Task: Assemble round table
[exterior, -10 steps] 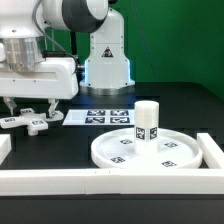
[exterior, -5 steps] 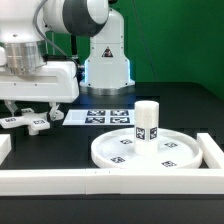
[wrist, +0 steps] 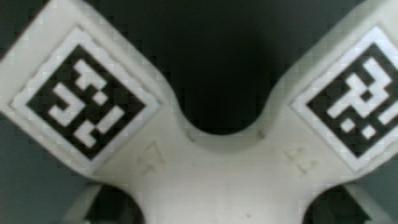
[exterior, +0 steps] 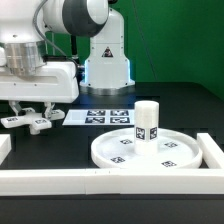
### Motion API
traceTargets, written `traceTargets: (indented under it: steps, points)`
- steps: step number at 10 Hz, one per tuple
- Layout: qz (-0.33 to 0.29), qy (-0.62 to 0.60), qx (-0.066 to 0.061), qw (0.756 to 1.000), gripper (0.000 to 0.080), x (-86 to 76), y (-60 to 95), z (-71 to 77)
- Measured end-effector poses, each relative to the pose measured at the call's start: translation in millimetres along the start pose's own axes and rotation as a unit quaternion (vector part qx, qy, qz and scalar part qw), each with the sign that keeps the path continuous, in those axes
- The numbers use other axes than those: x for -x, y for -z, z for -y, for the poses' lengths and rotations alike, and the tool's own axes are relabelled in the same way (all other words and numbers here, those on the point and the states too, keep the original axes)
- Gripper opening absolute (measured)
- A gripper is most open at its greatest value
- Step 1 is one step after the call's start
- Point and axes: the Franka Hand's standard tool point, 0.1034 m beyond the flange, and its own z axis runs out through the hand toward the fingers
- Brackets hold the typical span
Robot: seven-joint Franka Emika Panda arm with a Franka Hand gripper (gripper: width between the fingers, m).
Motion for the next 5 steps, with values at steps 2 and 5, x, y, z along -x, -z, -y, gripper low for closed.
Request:
traceTargets:
  steps: [2,5]
  points:
    - [0.000,0.000,0.000,1.000,0.0443,-0.1,0.0,0.3]
    - [-0.004,-0.013,-0.010,1.000,0.0443,0.4,9.7,29.3]
